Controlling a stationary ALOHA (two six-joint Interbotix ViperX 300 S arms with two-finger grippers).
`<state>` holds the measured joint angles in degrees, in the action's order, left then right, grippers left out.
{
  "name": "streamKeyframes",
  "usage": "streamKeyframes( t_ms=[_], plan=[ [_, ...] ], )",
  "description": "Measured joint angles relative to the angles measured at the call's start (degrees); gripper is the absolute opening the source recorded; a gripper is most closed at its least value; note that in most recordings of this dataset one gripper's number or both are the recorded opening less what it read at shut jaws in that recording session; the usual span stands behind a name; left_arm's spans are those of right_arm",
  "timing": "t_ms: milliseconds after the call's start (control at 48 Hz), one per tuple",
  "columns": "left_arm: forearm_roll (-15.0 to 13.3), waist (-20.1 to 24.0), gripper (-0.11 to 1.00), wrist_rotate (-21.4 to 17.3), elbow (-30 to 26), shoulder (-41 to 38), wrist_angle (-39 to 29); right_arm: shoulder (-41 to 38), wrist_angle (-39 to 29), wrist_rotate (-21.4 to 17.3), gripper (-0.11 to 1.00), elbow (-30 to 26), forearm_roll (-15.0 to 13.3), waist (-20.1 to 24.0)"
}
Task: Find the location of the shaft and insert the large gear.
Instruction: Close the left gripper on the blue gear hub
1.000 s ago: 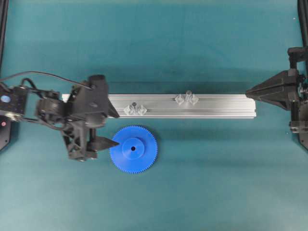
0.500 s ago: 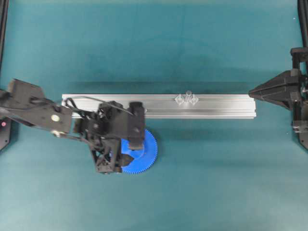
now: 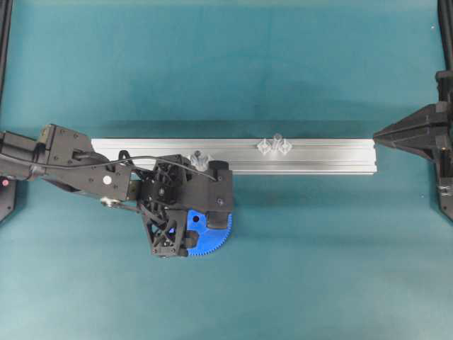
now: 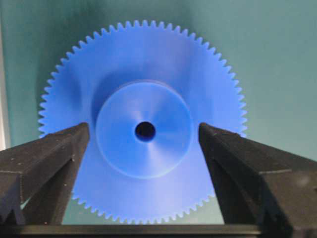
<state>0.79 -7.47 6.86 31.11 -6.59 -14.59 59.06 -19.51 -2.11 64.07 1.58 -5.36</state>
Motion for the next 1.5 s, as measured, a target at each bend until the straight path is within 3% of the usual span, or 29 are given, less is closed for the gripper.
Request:
streamKeyframes(
  t_ms=[1500],
  plan=[
    [0.0, 0.0, 0.93, 0.26, -1.05, -3.25, -0.26, 1.05, 0.0, 0.0, 0.04, 0.88, 0.0, 0.0]
  ],
)
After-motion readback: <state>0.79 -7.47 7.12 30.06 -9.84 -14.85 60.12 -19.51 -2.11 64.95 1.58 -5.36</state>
